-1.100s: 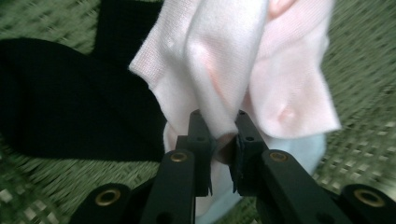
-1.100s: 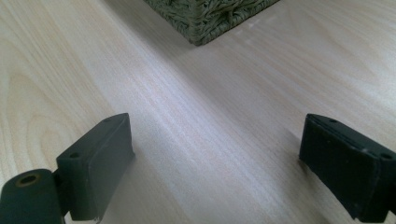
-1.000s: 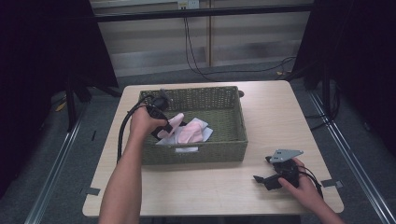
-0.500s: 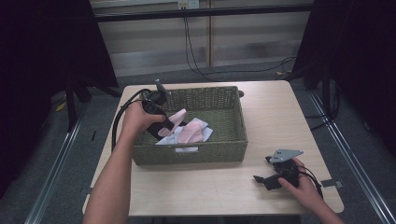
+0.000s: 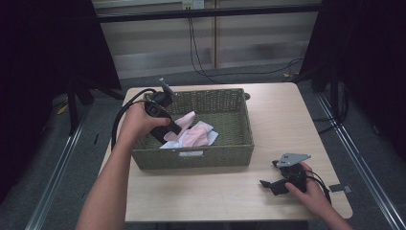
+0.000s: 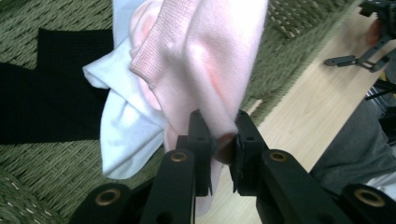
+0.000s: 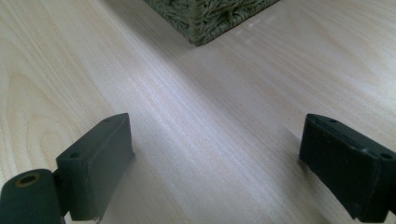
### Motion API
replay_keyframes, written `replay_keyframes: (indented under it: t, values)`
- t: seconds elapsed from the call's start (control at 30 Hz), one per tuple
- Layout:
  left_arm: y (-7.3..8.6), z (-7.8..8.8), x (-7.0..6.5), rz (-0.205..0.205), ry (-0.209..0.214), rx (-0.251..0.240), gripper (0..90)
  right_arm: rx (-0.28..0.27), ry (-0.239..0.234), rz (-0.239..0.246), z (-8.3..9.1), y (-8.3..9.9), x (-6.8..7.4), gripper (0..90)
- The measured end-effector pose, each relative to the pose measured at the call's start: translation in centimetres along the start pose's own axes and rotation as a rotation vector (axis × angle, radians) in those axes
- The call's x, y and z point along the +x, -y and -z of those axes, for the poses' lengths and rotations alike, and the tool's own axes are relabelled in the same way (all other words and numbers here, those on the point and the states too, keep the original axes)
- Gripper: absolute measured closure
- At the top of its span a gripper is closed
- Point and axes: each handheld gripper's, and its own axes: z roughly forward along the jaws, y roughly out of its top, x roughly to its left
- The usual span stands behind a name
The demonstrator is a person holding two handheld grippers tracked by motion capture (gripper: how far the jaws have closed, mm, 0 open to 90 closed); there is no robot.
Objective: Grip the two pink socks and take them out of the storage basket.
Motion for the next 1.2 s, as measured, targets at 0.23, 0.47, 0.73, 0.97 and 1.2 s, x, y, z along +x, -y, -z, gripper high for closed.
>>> replay_keyframes:
  t: [0.23, 0.47, 0.73, 0.97, 1.2]
  values:
    - [0.1, 0.6, -1.4, -0.03, 0.013, 0.007, 80.4, -0.001, 0.0, 0.002, 0.0, 0.0, 0.0, 8.9]
    - [0.6, 0.7, -2.7, -0.069, 0.028, 0.011, 80.3, -0.001, 0.0, 0.002, 0.0, 0.0, 0.0, 8.9]
    - [1.5, 0.4, -4.1, -0.108, 0.044, 0.01, 80.3, 0.001, 0.0, 0.0, 0.0, 0.0, 0.0, 8.9]
    - [2.4, 0.1, -5.2, -0.14, 0.062, 0.011, 80.3, 0.001, 0.0, 0.0, 0.0, 0.0, 0.0, 8.9]
    - [3.5, -0.6, -5.8, -0.155, 0.077, -0.001, 80.2, 0.002, 0.0, 0.003, 0.0, 0.0, 0.0, 8.9]
